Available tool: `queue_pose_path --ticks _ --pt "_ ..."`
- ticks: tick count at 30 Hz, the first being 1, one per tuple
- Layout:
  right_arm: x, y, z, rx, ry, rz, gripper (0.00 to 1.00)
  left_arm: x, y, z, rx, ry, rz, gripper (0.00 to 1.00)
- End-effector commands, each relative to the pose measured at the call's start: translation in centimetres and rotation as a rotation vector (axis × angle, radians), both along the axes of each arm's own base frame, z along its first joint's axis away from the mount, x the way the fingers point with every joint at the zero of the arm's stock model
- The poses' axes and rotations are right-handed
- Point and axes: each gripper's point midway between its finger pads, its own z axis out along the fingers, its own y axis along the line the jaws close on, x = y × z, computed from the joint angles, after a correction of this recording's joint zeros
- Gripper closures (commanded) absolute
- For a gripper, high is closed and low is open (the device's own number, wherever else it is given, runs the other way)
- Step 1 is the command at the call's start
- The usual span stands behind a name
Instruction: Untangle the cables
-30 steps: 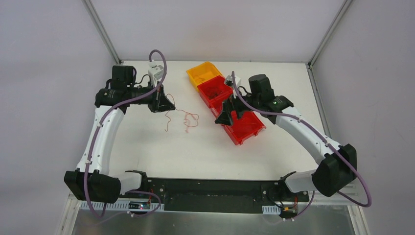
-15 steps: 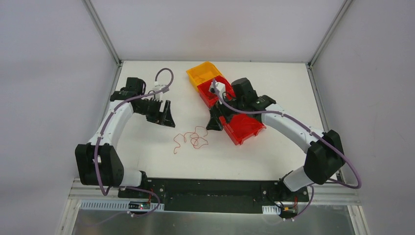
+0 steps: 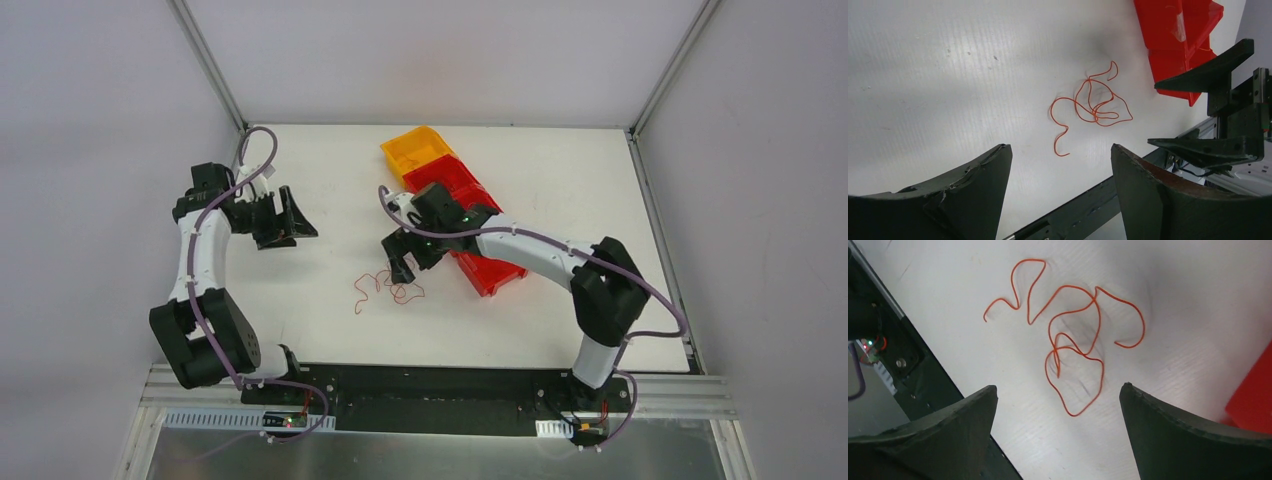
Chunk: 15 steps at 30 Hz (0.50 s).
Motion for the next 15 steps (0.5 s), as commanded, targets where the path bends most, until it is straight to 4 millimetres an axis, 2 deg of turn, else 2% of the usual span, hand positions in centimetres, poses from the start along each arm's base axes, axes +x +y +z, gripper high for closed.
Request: queue_pose_path --ticks 1,6,12,15 --pt "0.7 3.8 2.1 0.029 -0.072 -0.268 0.03 -0.4 0.5 1.6 0.04 -0.055 0.051 0.26" --pt "1.3 4.8 -0.5 -0.156 -0.237 -0.414 0.01 -1.7 0.0 1.4 0.038 -0.057 0.064 0.26" --pt "3.5 4.3 -3.3 -0.26 -0.344 -0.503 0.01 -2.6 -0.2 2.3 0.069 -0.115 0.06 0.26" --pt "4.2 4.4 -4.8 -0.289 -0.366 -0.512 0.01 -3.0 0.0 2.0 0.092 -0.118 0.056 0.26"
